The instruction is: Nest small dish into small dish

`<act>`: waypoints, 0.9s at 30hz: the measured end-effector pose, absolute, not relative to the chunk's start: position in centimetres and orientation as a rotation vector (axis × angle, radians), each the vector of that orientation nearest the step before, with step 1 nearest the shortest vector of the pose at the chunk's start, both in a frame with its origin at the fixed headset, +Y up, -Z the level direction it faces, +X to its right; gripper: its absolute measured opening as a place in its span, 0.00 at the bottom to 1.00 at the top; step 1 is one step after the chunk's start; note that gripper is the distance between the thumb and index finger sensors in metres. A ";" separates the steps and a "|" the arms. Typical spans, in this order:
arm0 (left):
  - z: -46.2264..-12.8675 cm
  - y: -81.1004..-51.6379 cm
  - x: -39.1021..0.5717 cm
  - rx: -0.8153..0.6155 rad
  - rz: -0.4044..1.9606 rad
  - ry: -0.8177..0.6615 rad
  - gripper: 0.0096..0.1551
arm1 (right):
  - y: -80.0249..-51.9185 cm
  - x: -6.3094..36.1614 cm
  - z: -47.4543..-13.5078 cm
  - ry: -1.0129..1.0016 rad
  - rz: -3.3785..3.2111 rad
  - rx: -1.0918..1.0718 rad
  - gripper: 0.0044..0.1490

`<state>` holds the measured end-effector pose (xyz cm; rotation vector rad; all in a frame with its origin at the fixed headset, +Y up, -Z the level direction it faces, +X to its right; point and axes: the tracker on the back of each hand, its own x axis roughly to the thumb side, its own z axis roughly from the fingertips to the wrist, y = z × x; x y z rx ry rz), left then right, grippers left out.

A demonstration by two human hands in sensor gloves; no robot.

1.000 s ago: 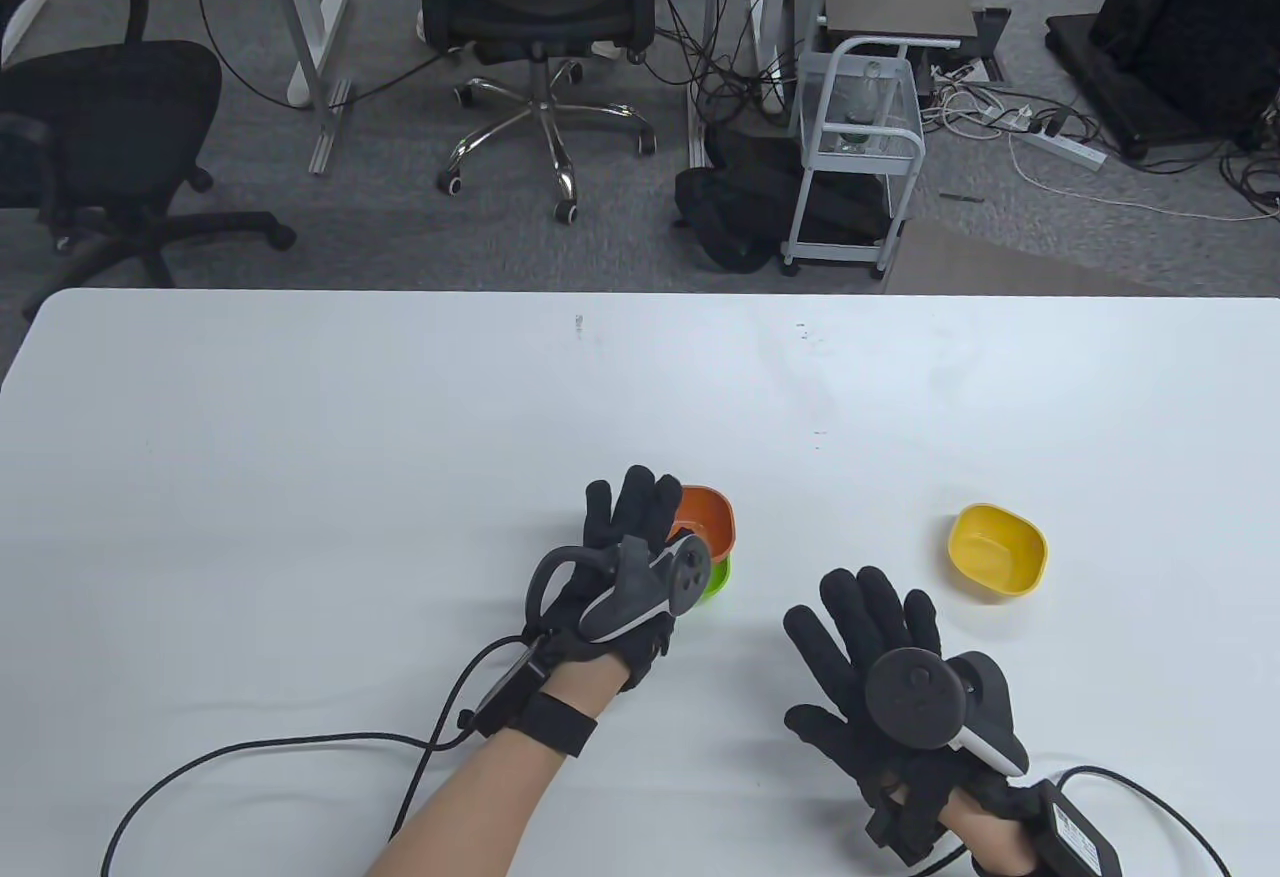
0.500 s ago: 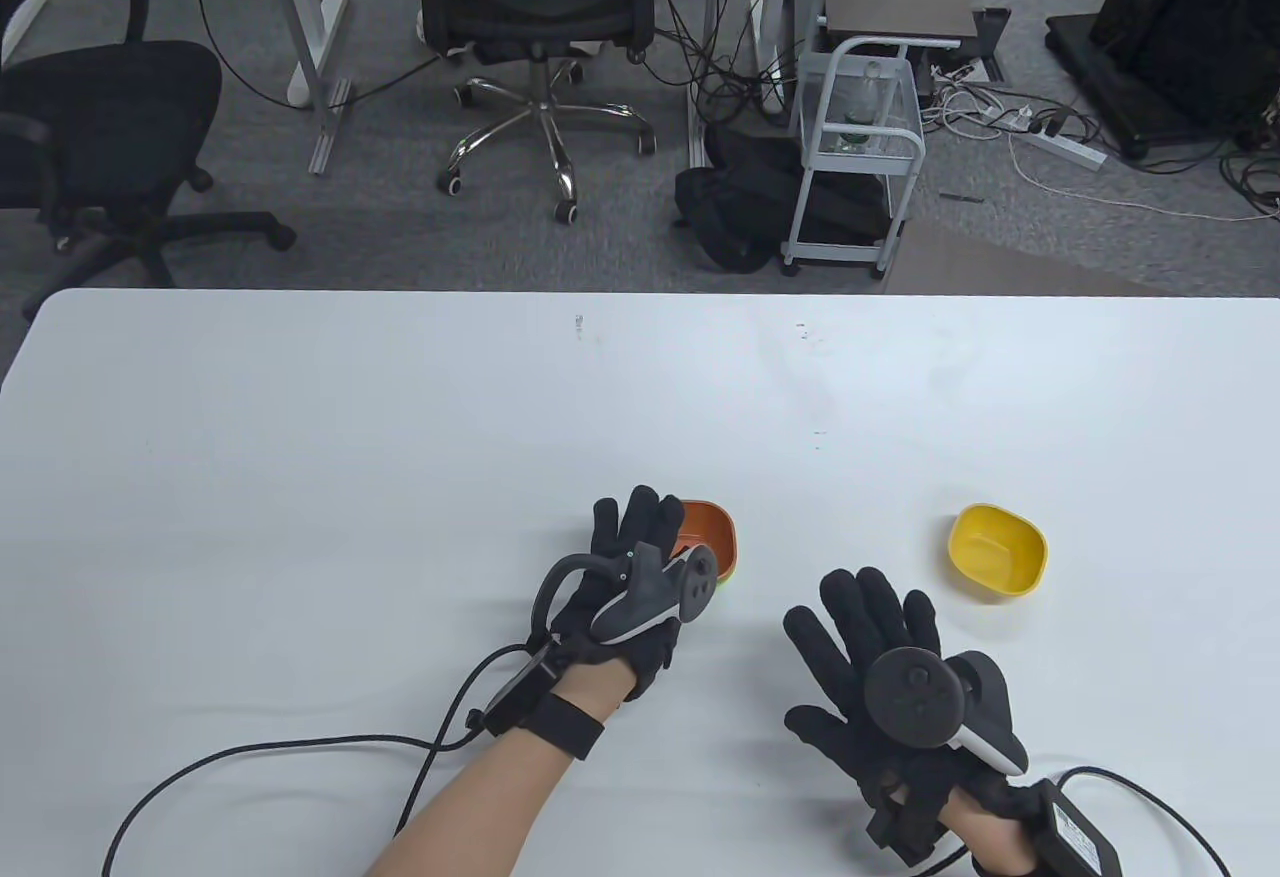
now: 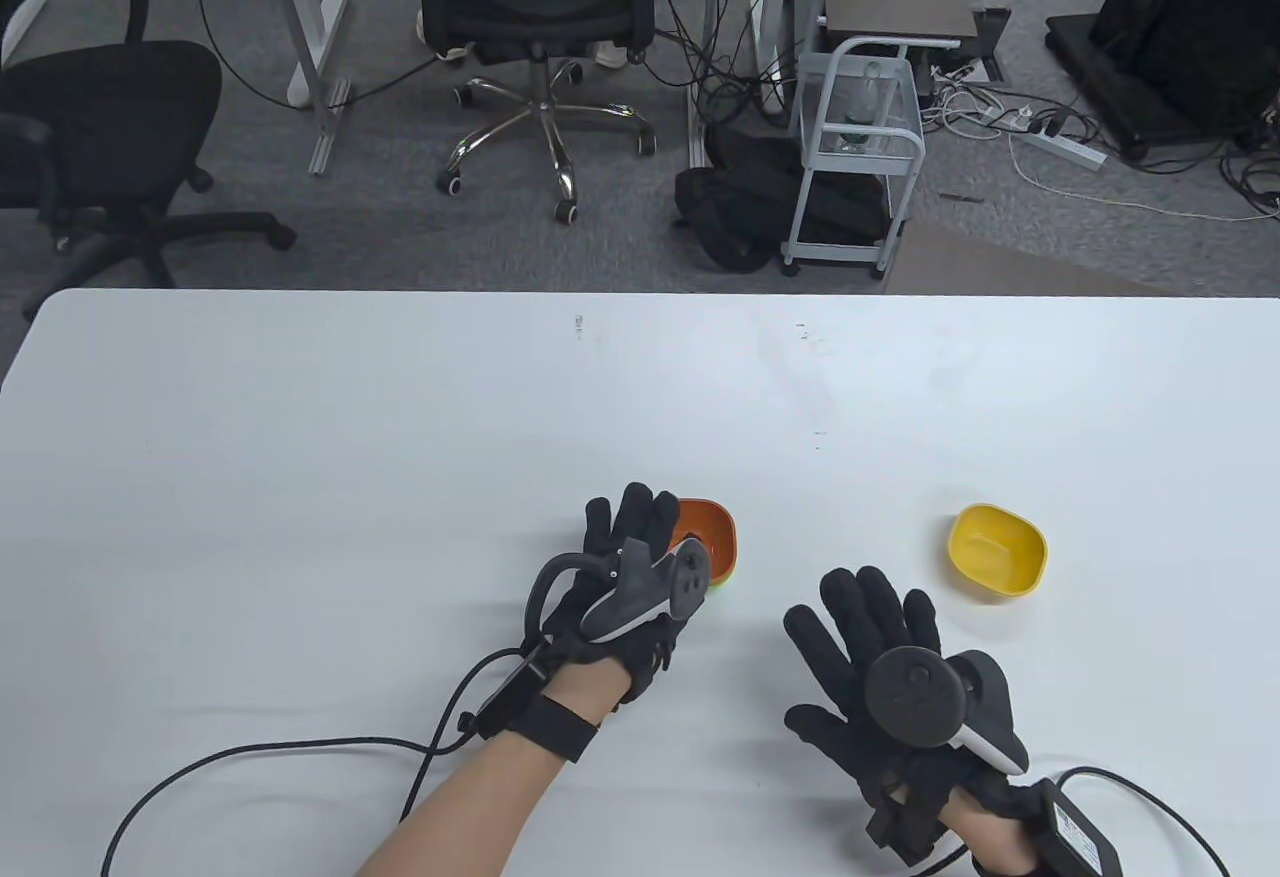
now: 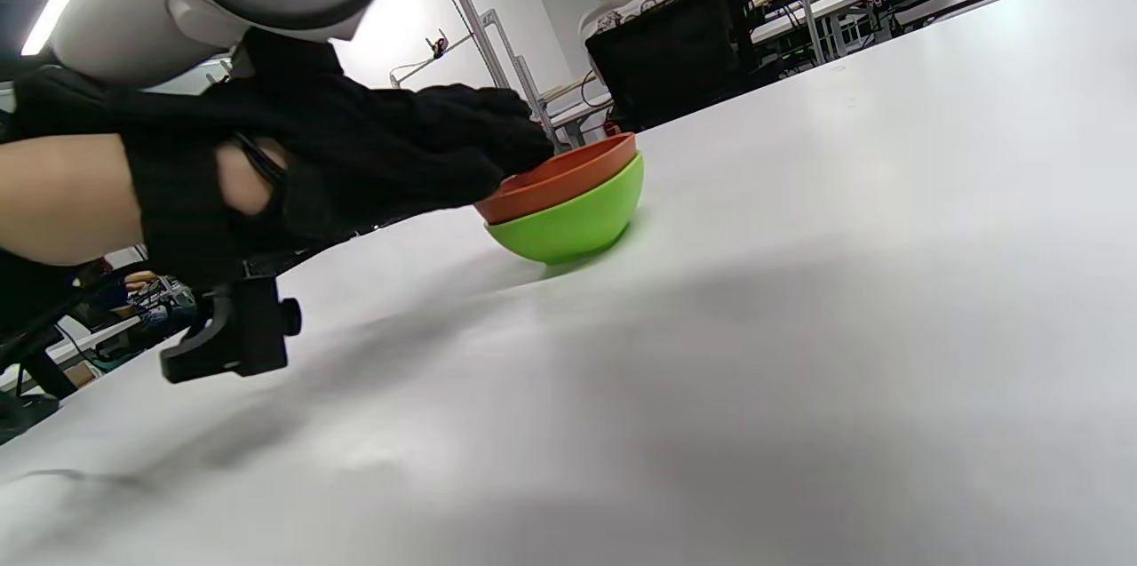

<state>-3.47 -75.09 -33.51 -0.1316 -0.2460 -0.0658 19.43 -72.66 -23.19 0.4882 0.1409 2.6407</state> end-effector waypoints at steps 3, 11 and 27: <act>-32.6 -73.3 -4.2 -0.097 -0.037 -0.272 0.36 | -72.6 19.5 -23.2 0.137 2.638 0.481 0.50; -29.2 -71.3 -6.8 -0.056 -0.005 -0.361 0.42 | -72.7 19.4 -23.1 0.130 2.642 0.498 0.50; -23.3 -73.7 -12.6 -0.166 0.014 -0.402 0.48 | -73.3 18.4 -22.8 0.167 2.652 0.535 0.51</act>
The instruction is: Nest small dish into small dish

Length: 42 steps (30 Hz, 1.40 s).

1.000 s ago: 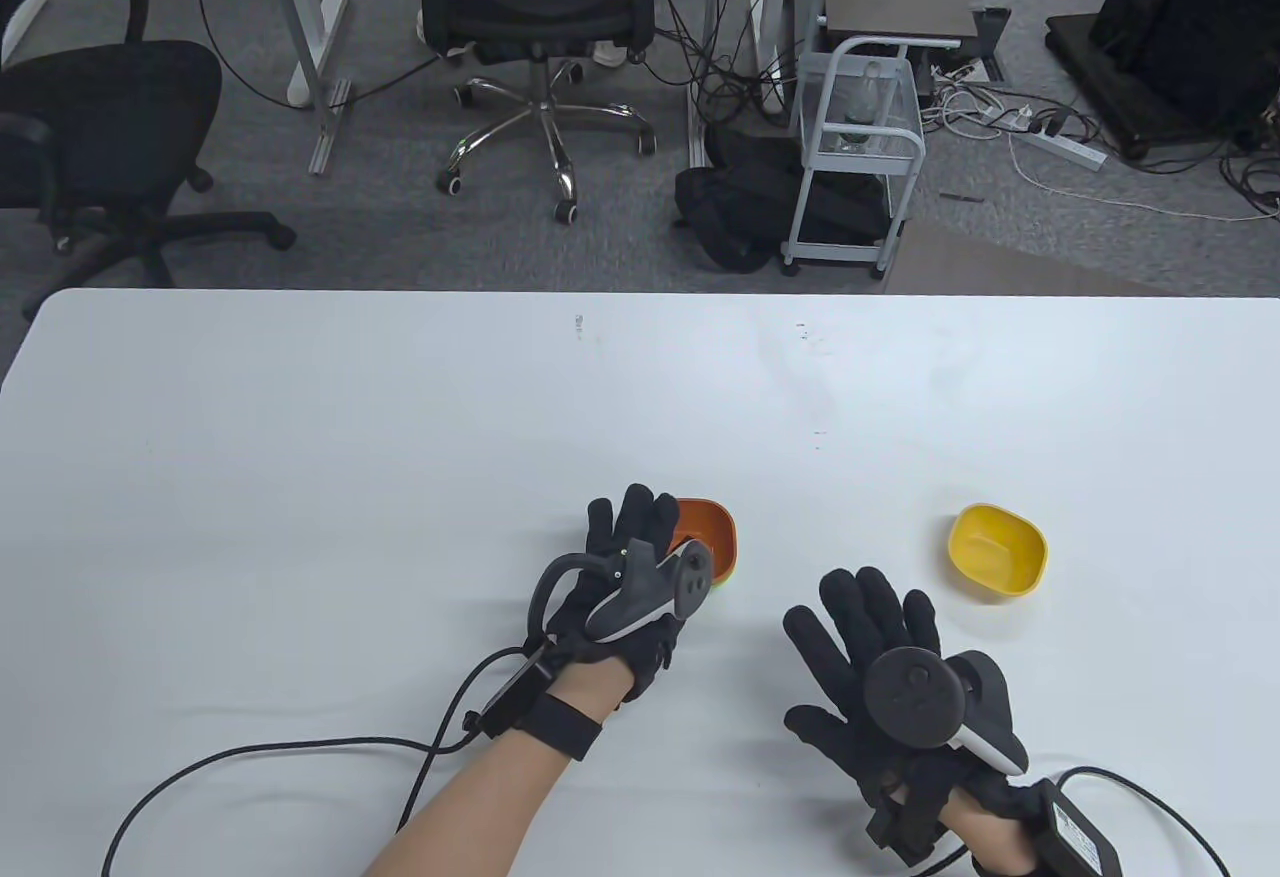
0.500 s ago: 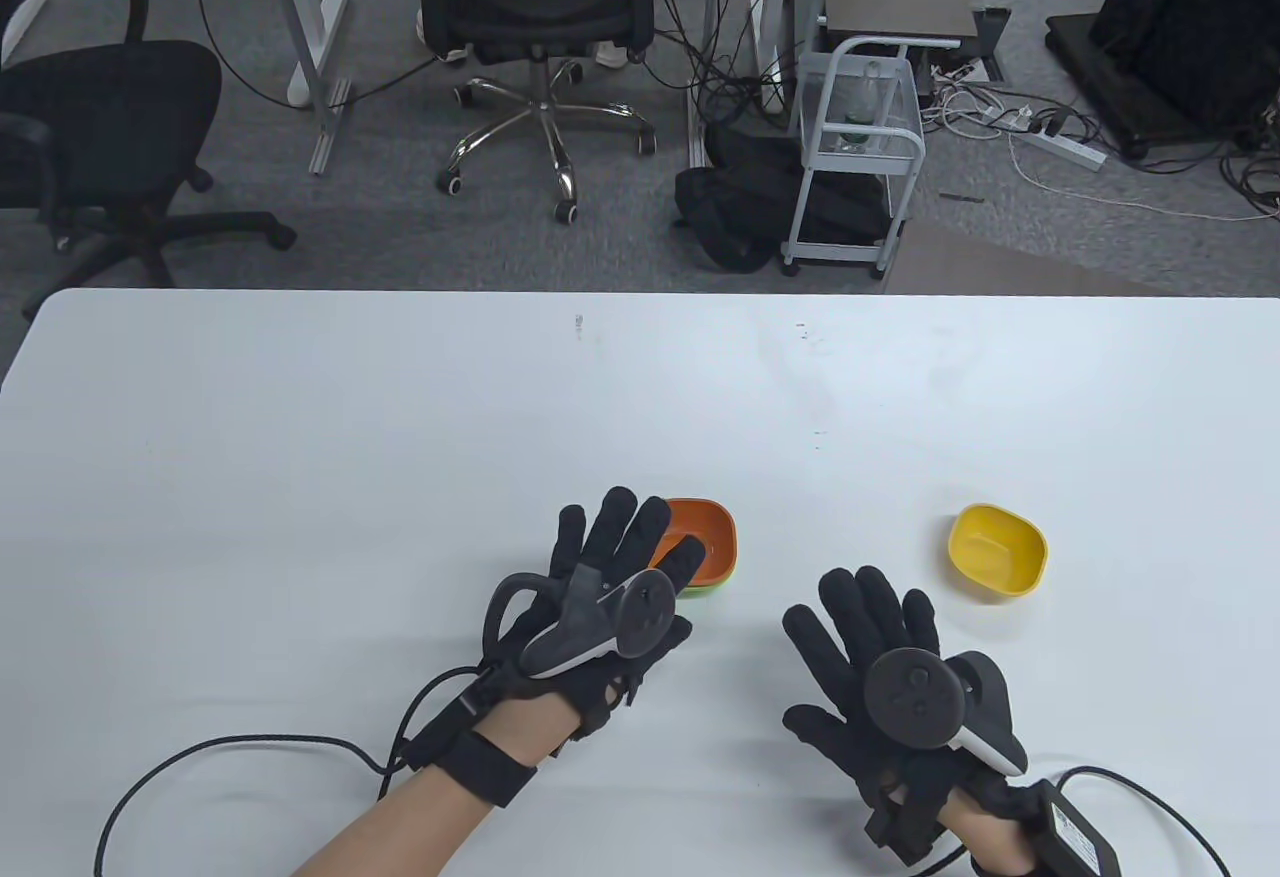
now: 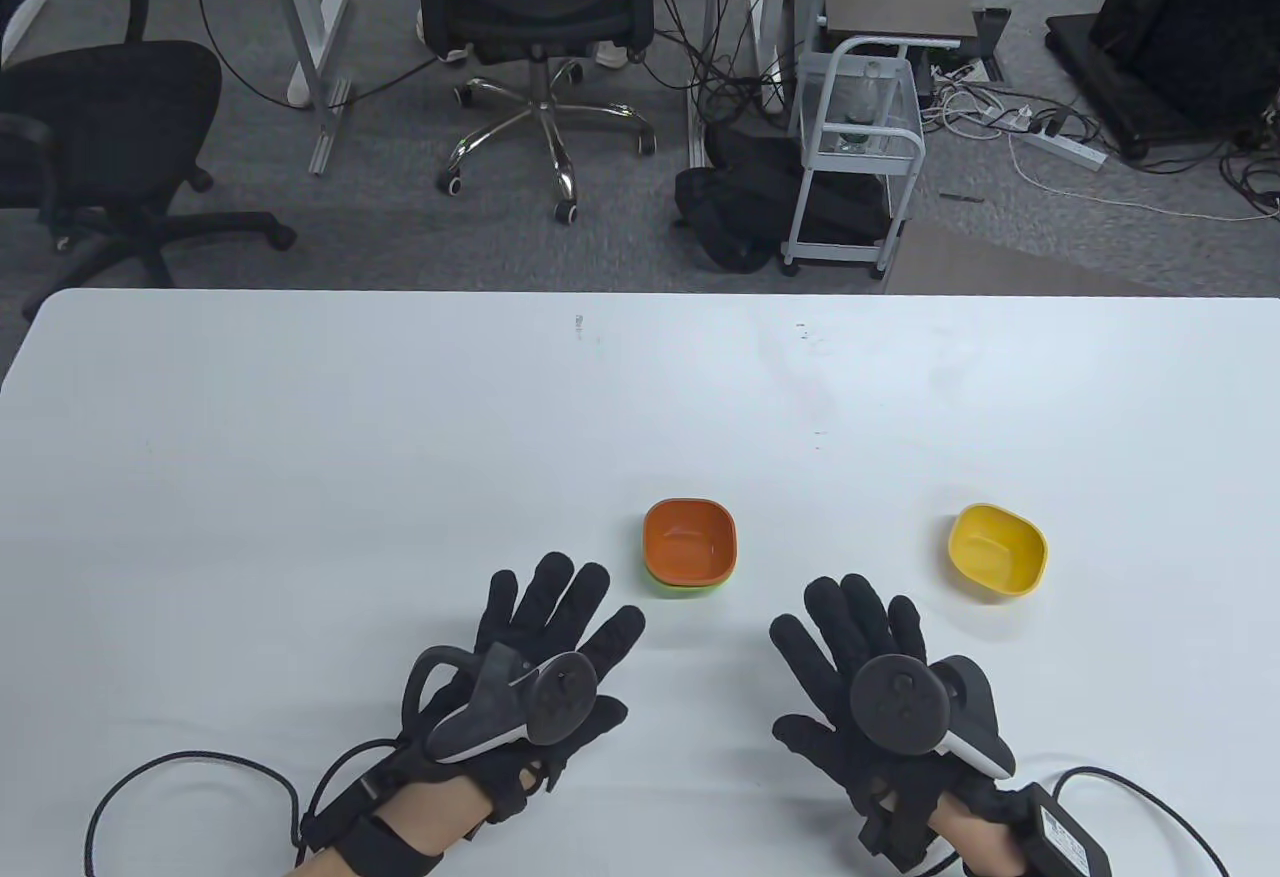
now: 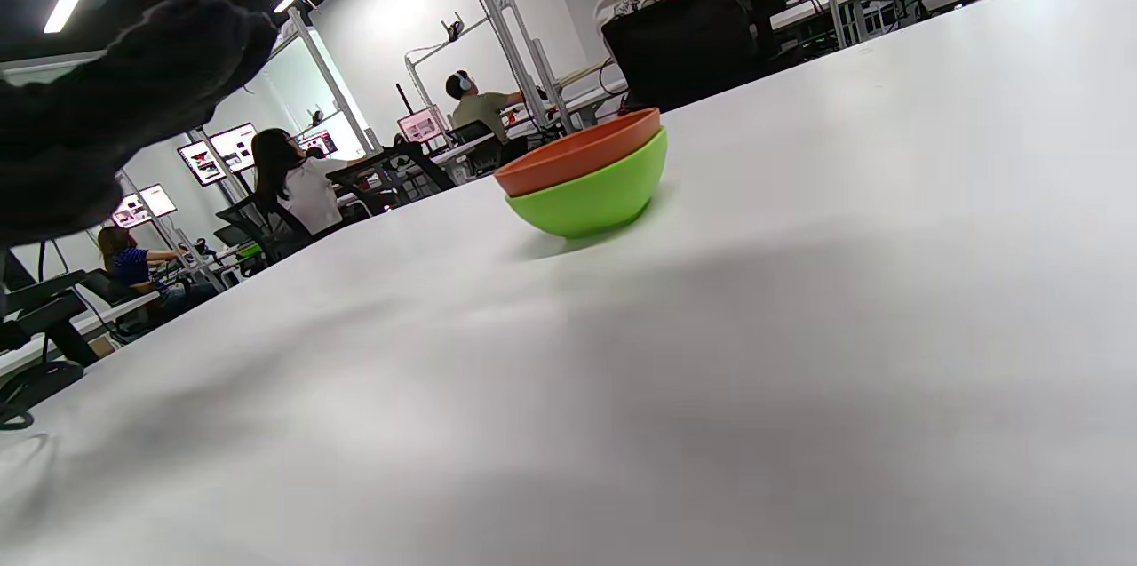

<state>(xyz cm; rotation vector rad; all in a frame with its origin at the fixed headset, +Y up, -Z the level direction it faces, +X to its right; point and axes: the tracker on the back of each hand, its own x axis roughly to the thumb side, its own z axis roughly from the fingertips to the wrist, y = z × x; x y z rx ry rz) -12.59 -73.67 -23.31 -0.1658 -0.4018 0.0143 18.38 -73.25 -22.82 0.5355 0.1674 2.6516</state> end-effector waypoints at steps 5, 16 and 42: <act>-23.1 -74.7 -12.6 -0.196 0.018 -0.424 0.49 | -73.5 18.3 -22.9 0.178 2.656 0.539 0.51; -23.6 -74.9 -12.8 -0.204 0.048 -0.417 0.49 | -72.0 18.5 -23.7 0.112 2.690 0.508 0.58; -23.6 -75.4 -12.8 -0.193 -0.001 -0.402 0.48 | -77.8 35.7 -35.4 0.494 2.776 -0.765 0.41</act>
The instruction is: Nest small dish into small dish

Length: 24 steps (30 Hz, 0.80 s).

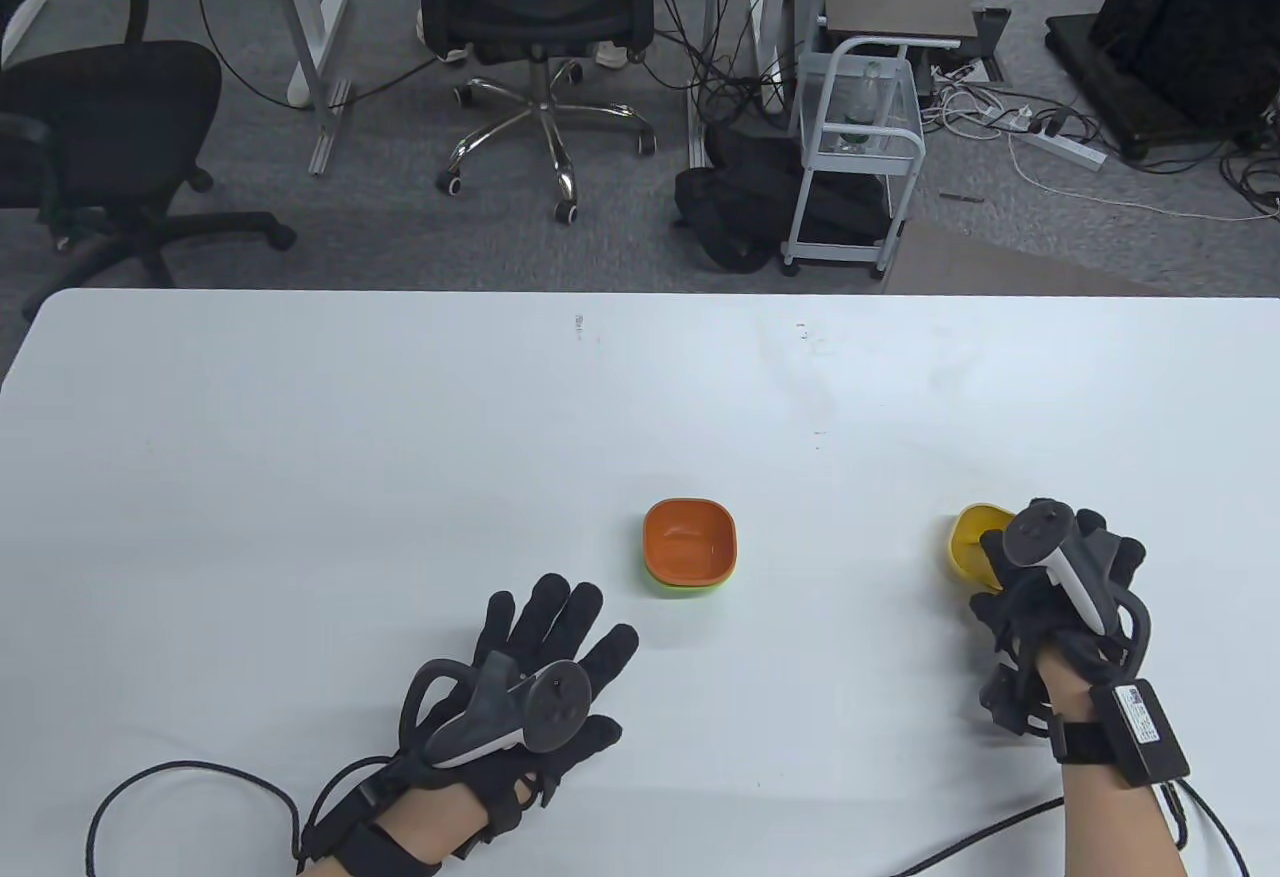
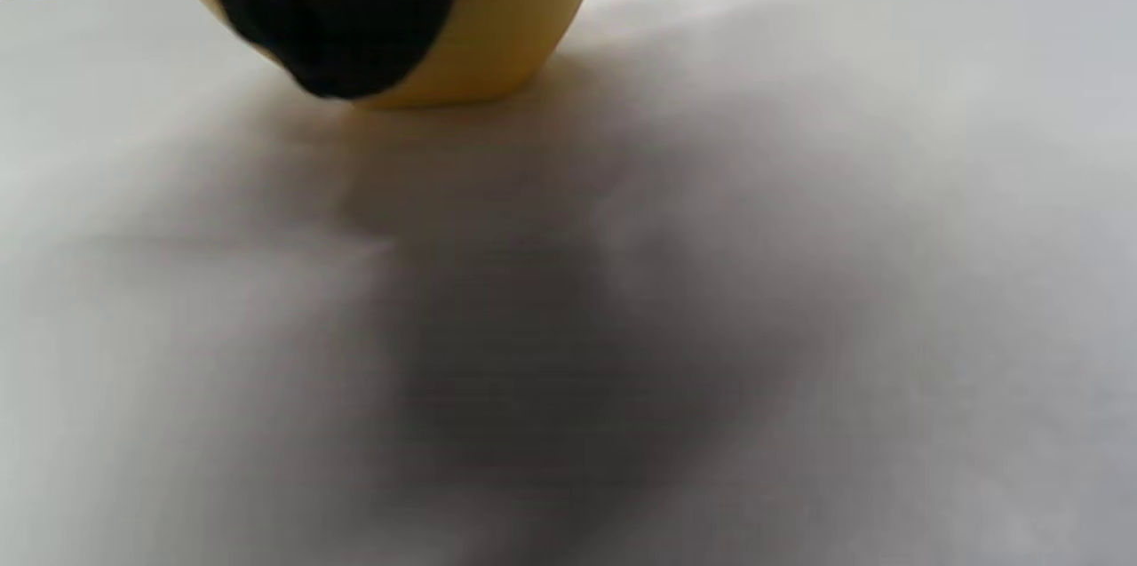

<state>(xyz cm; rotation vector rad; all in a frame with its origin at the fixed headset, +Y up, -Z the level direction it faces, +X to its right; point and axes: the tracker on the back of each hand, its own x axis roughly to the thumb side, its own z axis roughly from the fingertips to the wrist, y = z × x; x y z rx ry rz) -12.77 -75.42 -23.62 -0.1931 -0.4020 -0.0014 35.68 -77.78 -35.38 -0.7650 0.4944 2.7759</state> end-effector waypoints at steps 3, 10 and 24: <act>-23.7 -75.3 -12.9 -0.186 0.001 -0.400 0.47 | -78.7 35.9 -35.7 0.550 2.734 -0.752 0.33; -23.7 -75.6 -13.0 -0.212 0.008 -0.387 0.48 | -79.7 36.2 -35.7 0.504 2.636 -0.673 0.33; -23.9 -75.7 -13.0 -0.226 0.011 -0.376 0.47 | -79.8 36.4 -35.9 0.349 2.613 -0.635 0.28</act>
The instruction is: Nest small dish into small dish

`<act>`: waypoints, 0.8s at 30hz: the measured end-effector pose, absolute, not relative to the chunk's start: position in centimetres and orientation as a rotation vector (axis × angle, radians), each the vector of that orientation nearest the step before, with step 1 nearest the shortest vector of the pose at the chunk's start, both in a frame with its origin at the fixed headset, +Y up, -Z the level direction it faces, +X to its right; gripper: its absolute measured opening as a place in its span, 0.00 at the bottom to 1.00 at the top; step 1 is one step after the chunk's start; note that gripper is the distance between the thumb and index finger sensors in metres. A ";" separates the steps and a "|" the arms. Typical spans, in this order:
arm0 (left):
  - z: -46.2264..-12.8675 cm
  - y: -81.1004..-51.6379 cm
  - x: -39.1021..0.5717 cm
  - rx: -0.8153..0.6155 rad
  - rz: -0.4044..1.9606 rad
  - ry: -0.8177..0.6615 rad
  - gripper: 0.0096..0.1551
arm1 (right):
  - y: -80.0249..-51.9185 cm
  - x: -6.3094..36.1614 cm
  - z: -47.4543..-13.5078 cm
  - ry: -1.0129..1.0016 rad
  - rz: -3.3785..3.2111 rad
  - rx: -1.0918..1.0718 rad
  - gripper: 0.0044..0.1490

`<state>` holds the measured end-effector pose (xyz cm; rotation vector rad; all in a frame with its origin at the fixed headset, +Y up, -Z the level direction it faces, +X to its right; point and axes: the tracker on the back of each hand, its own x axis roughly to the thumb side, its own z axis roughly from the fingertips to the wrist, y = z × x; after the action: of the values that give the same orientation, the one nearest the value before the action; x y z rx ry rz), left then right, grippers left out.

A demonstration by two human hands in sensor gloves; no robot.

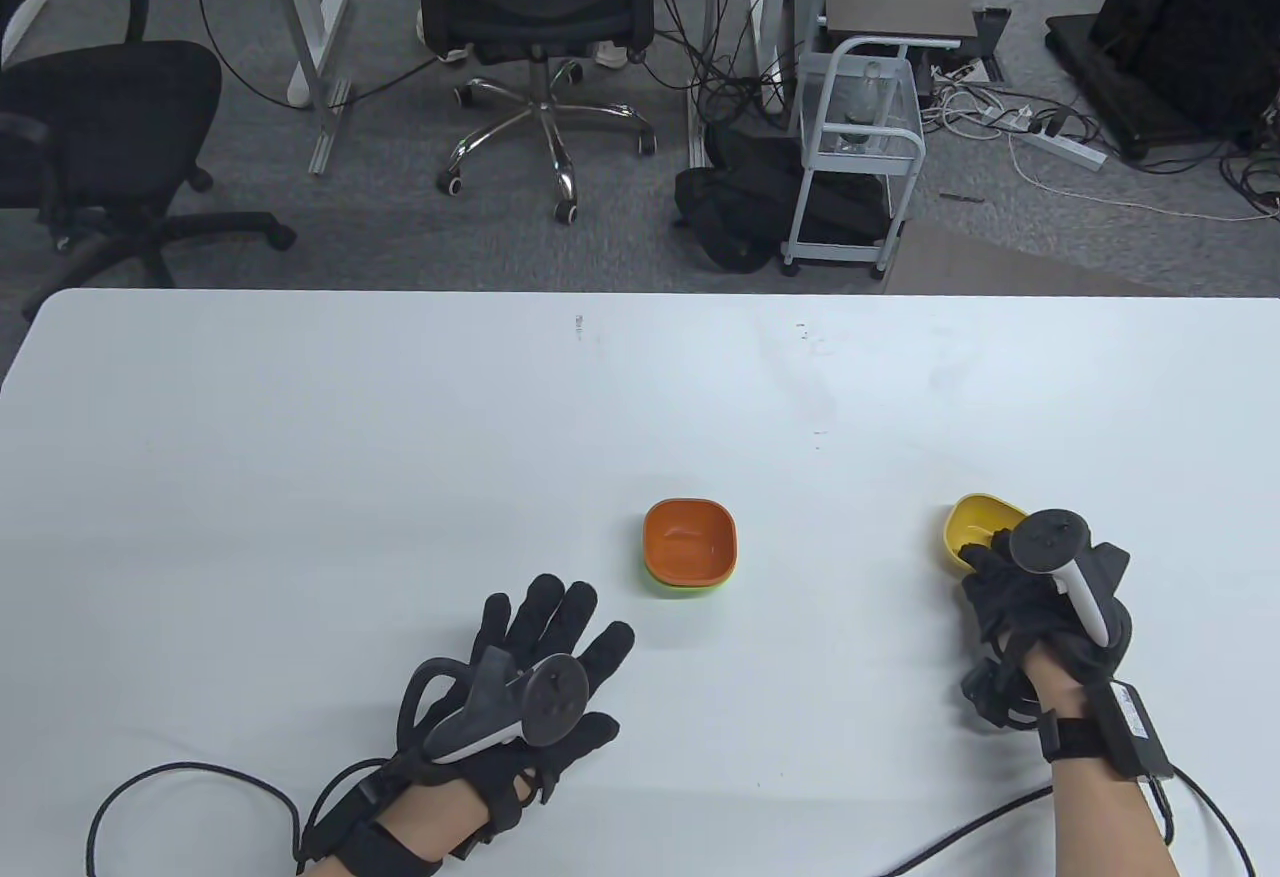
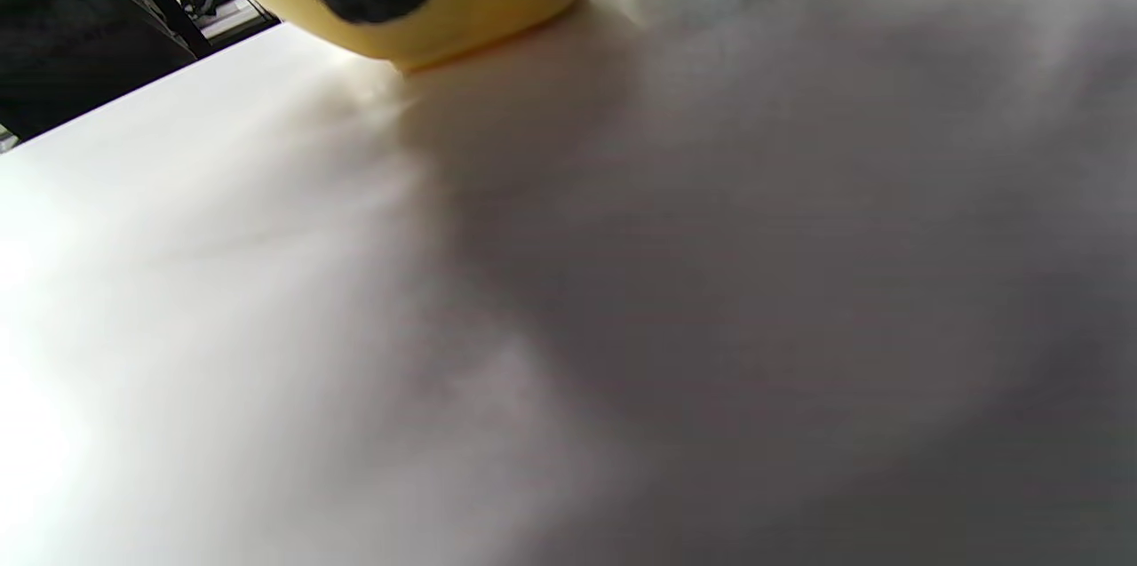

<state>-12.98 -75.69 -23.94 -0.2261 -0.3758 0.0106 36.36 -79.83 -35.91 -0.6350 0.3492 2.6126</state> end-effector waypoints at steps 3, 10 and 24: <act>-23.9 -75.7 -13.0 -0.228 0.009 -0.377 0.47 | -79.9 36.3 -36.0 0.306 2.619 -0.627 0.27; -23.9 -75.6 -12.9 -0.216 0.018 -0.392 0.47 | -79.4 35.9 -36.0 0.250 2.621 -0.592 0.26; -24.0 -75.8 -13.1 -0.243 0.022 -0.380 0.47 | -76.3 34.1 -35.2 0.060 2.636 -0.423 0.26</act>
<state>-13.07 -75.82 -23.95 -0.2427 -0.3802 0.0216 34.06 -76.27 -35.18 -0.4235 0.0596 2.6355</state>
